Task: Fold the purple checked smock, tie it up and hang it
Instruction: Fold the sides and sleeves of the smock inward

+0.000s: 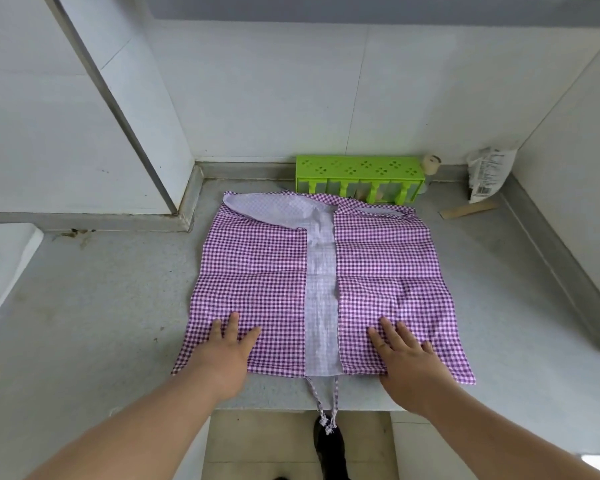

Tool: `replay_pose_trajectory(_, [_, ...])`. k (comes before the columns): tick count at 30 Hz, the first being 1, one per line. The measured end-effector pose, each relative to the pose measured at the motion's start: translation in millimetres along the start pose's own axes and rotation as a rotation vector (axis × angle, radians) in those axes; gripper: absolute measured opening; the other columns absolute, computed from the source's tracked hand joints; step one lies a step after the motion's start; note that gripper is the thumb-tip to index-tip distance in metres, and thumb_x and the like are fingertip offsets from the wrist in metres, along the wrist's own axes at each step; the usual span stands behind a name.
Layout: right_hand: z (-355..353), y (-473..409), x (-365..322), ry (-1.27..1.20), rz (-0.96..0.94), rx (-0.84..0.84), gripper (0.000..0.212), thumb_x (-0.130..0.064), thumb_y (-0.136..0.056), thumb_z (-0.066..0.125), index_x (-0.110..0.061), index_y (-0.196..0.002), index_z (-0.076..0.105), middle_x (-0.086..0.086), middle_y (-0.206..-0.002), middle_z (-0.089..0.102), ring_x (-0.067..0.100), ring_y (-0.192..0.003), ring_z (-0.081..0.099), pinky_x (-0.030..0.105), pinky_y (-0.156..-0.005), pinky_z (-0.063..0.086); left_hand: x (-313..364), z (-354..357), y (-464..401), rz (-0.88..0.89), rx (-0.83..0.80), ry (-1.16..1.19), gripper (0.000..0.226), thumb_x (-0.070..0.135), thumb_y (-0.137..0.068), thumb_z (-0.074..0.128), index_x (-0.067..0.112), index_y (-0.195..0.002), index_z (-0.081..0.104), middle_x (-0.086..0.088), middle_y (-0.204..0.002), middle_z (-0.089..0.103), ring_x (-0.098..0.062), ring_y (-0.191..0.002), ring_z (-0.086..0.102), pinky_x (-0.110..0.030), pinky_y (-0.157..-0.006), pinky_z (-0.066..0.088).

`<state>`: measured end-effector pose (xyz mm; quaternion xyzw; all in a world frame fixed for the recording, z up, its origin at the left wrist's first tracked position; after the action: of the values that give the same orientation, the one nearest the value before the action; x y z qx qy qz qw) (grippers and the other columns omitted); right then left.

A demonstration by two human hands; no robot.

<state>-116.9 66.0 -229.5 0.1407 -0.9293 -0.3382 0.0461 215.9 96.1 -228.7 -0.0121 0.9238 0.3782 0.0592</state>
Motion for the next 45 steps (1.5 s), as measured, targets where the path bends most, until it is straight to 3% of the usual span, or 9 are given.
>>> replay_pose_trajectory(4, [-2.9, -0.6, 1.3, 0.012, -0.015, 0.001, 0.074, -0.027, -0.109, 0.031, -0.036, -0.161, -0.022, -0.003, -0.168, -0.032, 0.027, -0.157, -0.021, 0.055, -0.128, 0.007, -2.4, 0.3, 0.9, 0.015, -0.035, -0.008, 0.090, 0.010, -0.104, 0.040, 0.044, -0.162, -0.020, -0.009, -0.171, -0.031, -0.041, -0.161, -0.012, -0.061, -0.127, 0.024])
replay_pose_trajectory(22, [25.7, 41.7, -14.6, 0.099, -0.034, -0.123, 0.078, -0.015, -0.106, 0.035, -0.025, -0.163, -0.018, 0.004, -0.167, -0.033, 0.033, -0.157, -0.020, 0.055, -0.128, 0.018, -6.8, 33.0, 50.8, 0.066, -0.228, -0.047, 0.089, 0.005, -0.101, 0.032, 0.045, -0.162, -0.019, -0.003, -0.169, -0.036, -0.038, -0.161, -0.015, -0.065, -0.128, 0.010])
replay_pose_trajectory(28, [26.1, 70.8, -27.5, 0.072, -0.046, -0.133, 0.080, -0.003, -0.102, 0.034, -0.028, -0.165, -0.008, 0.000, -0.170, -0.027, 0.028, -0.159, -0.016, 0.051, -0.127, 0.016, -13.8, 32.7, 68.4, 0.098, -0.258, -0.084, 0.079, 0.010, -0.104, 0.031, 0.050, -0.165, 0.000, 0.002, -0.174, -0.023, -0.038, -0.162, 0.004, -0.058, -0.130, 0.014])
replay_pose_trajectory(31, [25.7, 81.9, -25.8, 0.002, -0.032, -0.140, 0.081, 0.000, -0.100, 0.040, -0.037, -0.166, 0.012, -0.006, -0.174, -0.010, 0.030, -0.159, 0.013, 0.047, -0.123, 0.032, -11.9, 20.7, 86.1, 0.134, -0.247, -0.045, 0.065, 0.013, -0.107, 0.031, 0.037, -0.167, 0.021, -0.001, -0.177, 0.008, -0.034, -0.157, 0.026, -0.046, -0.128, 0.025])
replay_pose_trajectory(34, [18.1, 90.9, -19.5, -0.064, 0.035, -0.090, 0.065, -0.005, -0.102, 0.044, -0.041, -0.156, 0.039, -0.008, -0.151, 0.037, 0.018, -0.123, 0.056, 0.033, -0.104, 0.050, -13.7, 10.8, 100.4, 0.156, -0.252, -0.020, 0.049, 0.014, -0.109, 0.034, 0.020, -0.157, 0.045, -0.004, -0.156, 0.048, -0.027, -0.134, 0.051, -0.035, -0.112, 0.041])
replay_pose_trajectory(36, [5.6, 97.5, -15.4, -0.078, 0.048, -0.042, 0.047, -0.017, -0.107, 0.043, -0.038, -0.149, 0.047, -0.011, -0.125, 0.051, 0.014, -0.108, 0.058, 0.031, -0.101, 0.052, -15.9, 2.4, 106.9, 0.169, -0.254, -0.018, 0.043, 0.015, -0.108, 0.037, 0.017, -0.148, 0.053, -0.004, -0.136, 0.057, -0.024, -0.117, 0.056, -0.035, -0.105, 0.046])
replay_pose_trajectory(39, [-16.0, 101.3, -6.8, -0.076, 0.022, -0.023, 0.034, -0.031, -0.108, 0.046, -0.037, -0.141, 0.052, -0.008, -0.126, 0.061, 0.018, -0.113, 0.063, 0.035, -0.102, 0.054, -20.1, -14.4, 113.2, 0.168, -0.287, -0.075, 0.044, 0.022, -0.109, 0.036, 0.014, -0.150, 0.050, -0.007, -0.144, 0.056, -0.025, -0.125, 0.057, -0.034, -0.102, 0.046])
replay_pose_trajectory(42, [-52.2, 108.6, -3.6, -0.093, -0.013, 0.014, 0.023, -0.028, -0.107, 0.051, -0.029, -0.129, 0.059, -0.009, -0.107, 0.065, 0.011, -0.095, 0.065, 0.027, -0.086, 0.058, -26.7, -40.7, 117.8, 0.178, -0.276, -0.103, 0.049, 0.033, -0.107, 0.043, 0.014, -0.152, 0.048, -0.008, -0.149, 0.055, -0.026, -0.130, 0.056, -0.035, -0.101, 0.046])
replay_pose_trajectory(45, [-88.4, 112.6, -3.7, -0.084, -0.031, 0.053, 0.025, -0.029, -0.108, 0.052, -0.025, -0.131, 0.061, -0.010, -0.113, 0.065, 0.010, -0.099, 0.064, 0.025, -0.090, 0.055, -40.8, -67.7, 115.1, 0.167, -0.213, -0.053, 0.047, 0.039, -0.106, 0.049, 0.015, -0.146, 0.053, -0.008, -0.142, 0.058, -0.025, -0.121, 0.059, -0.033, -0.093, 0.045])
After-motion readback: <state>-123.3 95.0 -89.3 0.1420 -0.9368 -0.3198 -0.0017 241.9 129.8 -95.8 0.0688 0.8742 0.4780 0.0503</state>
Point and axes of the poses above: each hand's wrist, its own y-axis away from the middle knuckle, its own z-axis out of the palm, x = y × z, the point moved 8 cm from there along -y, towards the middle knuckle
